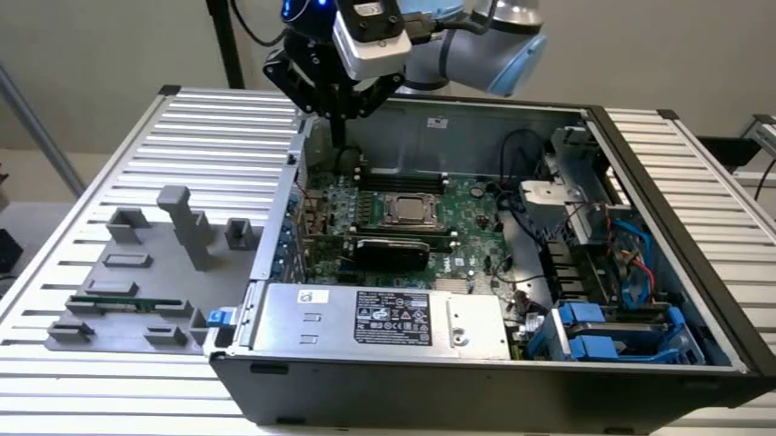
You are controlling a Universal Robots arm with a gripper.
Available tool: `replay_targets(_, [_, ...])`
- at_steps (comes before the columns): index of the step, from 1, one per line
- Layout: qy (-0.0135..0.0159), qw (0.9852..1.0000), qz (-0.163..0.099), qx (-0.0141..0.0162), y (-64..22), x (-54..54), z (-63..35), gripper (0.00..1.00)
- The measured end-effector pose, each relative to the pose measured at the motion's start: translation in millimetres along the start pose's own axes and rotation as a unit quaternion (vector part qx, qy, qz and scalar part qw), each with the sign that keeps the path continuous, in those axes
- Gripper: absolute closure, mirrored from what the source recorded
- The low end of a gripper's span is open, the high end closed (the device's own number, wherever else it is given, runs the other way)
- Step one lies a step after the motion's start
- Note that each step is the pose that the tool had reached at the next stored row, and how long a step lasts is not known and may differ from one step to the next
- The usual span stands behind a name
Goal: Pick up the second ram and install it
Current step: 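Reach for the second ram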
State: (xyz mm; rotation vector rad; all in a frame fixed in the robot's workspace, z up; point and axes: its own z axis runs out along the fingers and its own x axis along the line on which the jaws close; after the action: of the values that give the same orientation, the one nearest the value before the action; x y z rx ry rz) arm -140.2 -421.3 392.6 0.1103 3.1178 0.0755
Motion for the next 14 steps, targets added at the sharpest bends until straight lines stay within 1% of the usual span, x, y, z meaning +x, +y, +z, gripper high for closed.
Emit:
replay_targets(6, [-0.0002, 1.0, 0.0, 0.0, -15.2, 25.9, -1.1, 0.89])
replay_targets(14, [-0.0002, 1.0, 0.0, 0.0, -28.8, 61.2, -0.9, 0.89])
